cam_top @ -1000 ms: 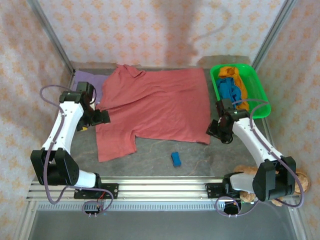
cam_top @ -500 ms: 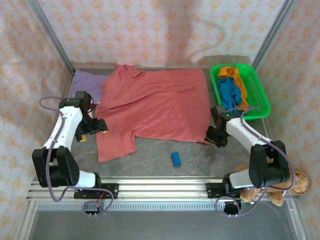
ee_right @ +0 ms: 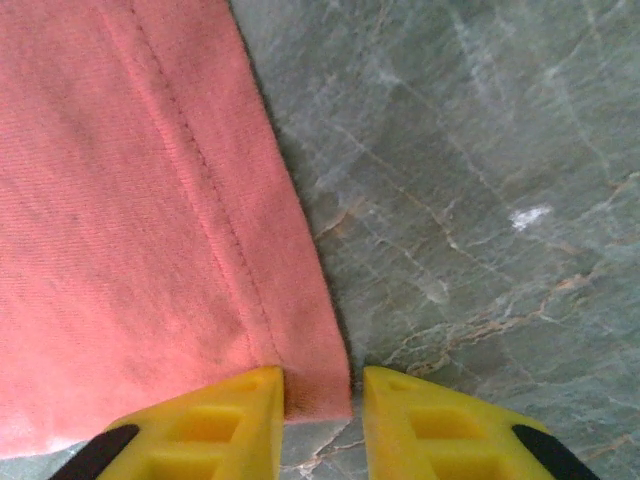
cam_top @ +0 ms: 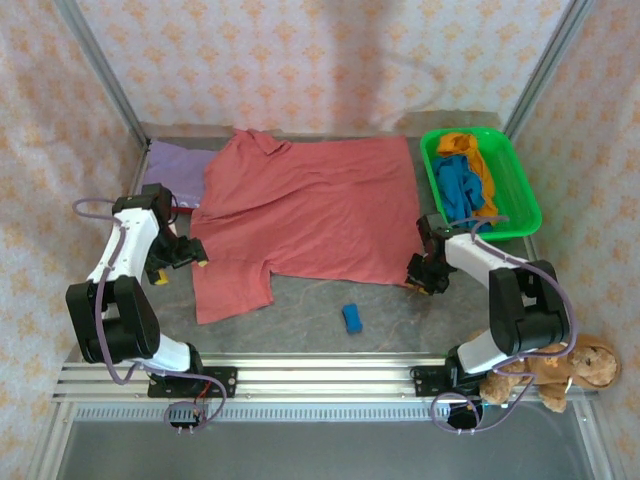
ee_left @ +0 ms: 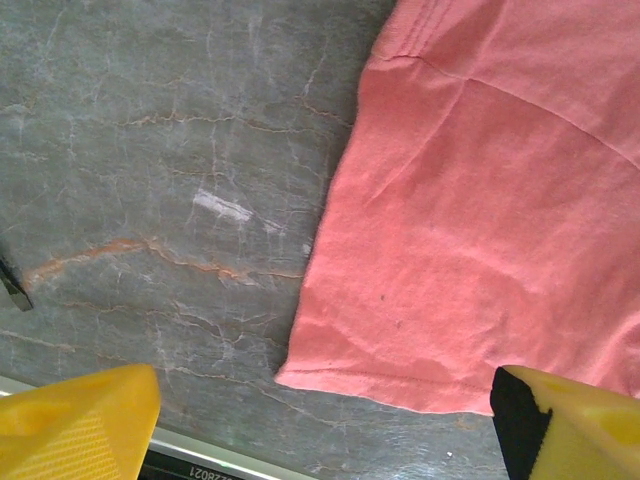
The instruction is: Fold and stack the t-shirts
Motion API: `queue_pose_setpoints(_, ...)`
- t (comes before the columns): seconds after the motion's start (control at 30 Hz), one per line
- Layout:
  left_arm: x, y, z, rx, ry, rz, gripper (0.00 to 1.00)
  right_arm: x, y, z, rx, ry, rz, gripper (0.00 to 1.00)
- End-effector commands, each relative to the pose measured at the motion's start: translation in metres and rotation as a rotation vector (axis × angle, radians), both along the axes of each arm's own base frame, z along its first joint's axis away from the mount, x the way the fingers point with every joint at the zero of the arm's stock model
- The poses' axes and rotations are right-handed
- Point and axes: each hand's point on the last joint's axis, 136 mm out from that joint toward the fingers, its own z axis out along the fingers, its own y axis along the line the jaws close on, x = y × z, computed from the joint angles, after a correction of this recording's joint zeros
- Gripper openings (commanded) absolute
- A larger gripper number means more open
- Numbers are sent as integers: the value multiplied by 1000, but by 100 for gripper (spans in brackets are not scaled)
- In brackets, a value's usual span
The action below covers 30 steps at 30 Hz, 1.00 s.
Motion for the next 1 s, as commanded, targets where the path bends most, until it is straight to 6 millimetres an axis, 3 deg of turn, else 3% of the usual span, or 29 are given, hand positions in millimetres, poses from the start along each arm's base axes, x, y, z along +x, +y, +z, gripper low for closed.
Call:
queue_pose_setpoints(0.0, 6, 9, 2, 9, 3, -9, 88, 5, 1, -7, -9, -10, 11, 22)
queue_pose_setpoints(0.27, 14, 22, -9, 8, 38, 5, 83, 7, -7, 4, -50, -48, 11, 0)
queue_pose_setpoints(0.67, 39, 11, -60, -111, 52, 15, 57, 1, -8, 29, -45, -86, 17, 0)
queue_pose_setpoints(0.97, 60, 24, -72, -66, 31, 12, 37, 0, -9, 38, -45, -96, 22, 0)
